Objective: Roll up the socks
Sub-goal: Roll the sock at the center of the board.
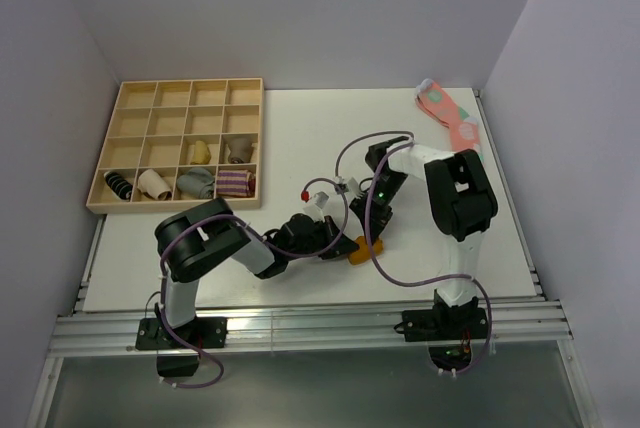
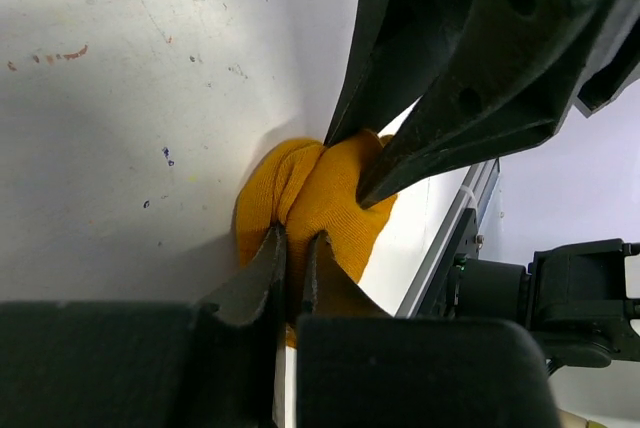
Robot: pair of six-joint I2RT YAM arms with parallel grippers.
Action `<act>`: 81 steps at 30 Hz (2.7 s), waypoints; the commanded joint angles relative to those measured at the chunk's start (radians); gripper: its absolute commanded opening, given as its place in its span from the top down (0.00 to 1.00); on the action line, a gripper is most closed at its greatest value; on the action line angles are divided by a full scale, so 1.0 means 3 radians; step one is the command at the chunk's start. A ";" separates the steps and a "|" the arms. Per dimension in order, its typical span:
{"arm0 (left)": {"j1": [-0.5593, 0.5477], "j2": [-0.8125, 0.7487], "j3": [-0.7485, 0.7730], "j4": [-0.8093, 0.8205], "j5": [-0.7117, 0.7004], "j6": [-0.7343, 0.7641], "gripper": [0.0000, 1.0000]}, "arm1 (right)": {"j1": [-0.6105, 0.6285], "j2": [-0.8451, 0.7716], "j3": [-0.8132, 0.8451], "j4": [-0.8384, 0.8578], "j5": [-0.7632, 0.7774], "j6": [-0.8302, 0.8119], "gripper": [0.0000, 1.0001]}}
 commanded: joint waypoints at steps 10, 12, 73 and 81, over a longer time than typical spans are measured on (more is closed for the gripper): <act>-0.0198 0.0000 -0.0087 -0.1230 -0.0891 0.0546 0.79 | 0.0027 0.0167 0.0067 0.0389 0.0431 0.0513 0.99; -0.0255 -0.0072 -0.0072 -0.1337 -0.1070 0.0597 0.73 | 0.0027 0.0167 0.0087 0.0379 0.0477 0.0549 0.99; -0.0879 -0.0195 0.1646 -0.2979 -0.1276 0.3348 0.35 | 0.0037 0.0627 0.0639 -0.0158 0.0800 0.0687 1.00; -0.0884 0.0004 0.1754 -0.3035 -0.1362 0.3420 0.35 | 0.0037 0.0668 0.0690 -0.0209 0.0815 0.0672 1.00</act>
